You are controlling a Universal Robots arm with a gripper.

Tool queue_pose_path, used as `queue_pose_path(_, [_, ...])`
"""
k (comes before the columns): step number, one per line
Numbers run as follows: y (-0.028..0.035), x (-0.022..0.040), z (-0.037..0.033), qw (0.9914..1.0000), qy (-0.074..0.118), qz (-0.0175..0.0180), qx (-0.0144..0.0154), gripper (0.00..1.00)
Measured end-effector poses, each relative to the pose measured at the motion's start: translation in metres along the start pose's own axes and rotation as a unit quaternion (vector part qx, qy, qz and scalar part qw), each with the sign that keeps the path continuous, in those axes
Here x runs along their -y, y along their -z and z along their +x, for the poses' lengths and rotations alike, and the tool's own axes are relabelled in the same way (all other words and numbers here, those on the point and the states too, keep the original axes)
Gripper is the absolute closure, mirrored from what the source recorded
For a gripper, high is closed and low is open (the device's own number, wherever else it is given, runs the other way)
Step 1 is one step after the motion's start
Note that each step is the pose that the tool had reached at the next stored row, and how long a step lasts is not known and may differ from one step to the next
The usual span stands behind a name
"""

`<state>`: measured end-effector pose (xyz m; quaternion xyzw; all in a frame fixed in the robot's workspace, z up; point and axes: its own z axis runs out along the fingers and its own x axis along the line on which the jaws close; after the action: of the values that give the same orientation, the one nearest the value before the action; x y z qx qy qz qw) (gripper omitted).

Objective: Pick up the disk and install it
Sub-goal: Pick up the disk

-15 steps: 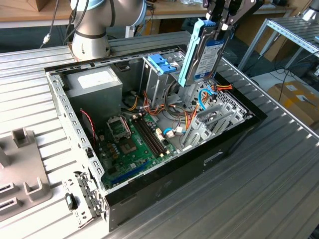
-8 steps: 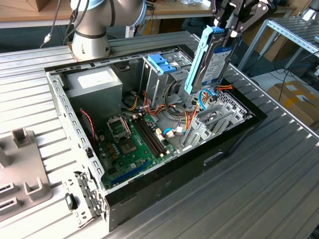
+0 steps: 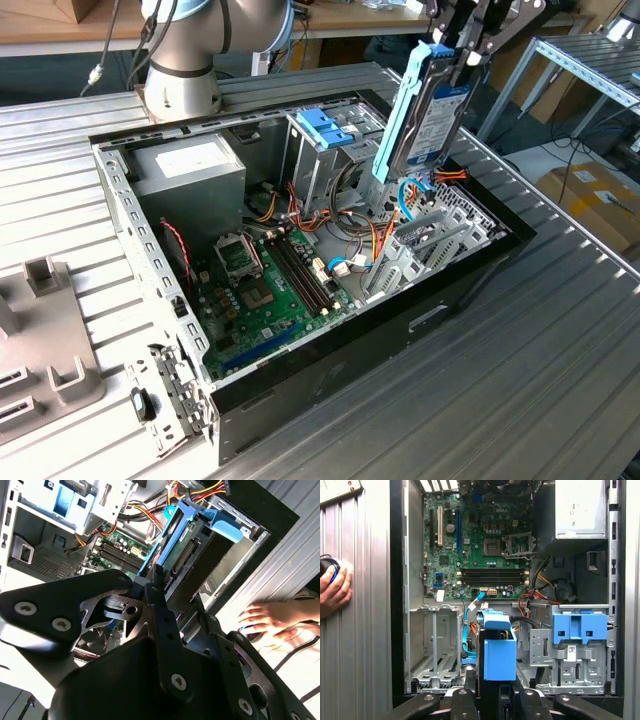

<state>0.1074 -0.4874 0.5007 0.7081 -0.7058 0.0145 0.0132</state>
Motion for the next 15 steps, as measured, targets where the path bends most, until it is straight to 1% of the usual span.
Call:
queue_pose_path(2, [0.0016,0.0000,0.0001,1.00000,0.000,0.0000,0.0001,0.65])
queue_pose_path(4, [0.0016,0.0000,0.0010,1.00000,0.000,0.0000,0.0003,0.65])
queue_pose_path(6, [0.0016,0.0000,0.0045,1.00000,0.000,0.0000,0.0001,0.65])
queue_pose_path(7, [0.0014,0.0000,0.0108,1.00000,0.000,0.0000,0.0001,0.65])
queue_pose_path(8, [0.0010,-0.0001,0.0194,1.00000,0.000,0.0000,0.0001,0.65])
queue_pose_path(9, [0.0008,-0.0001,0.0240,1.00000,0.000,0.0000,0.0001,0.65])
queue_pose_path(13, [0.0001,-0.0002,0.0390,1.00000,0.000,0.0000,0.0002,0.65])
queue_pose_path(15, [-0.0001,-0.0001,0.0422,1.00000,0.000,0.0000,0.0001,0.65])
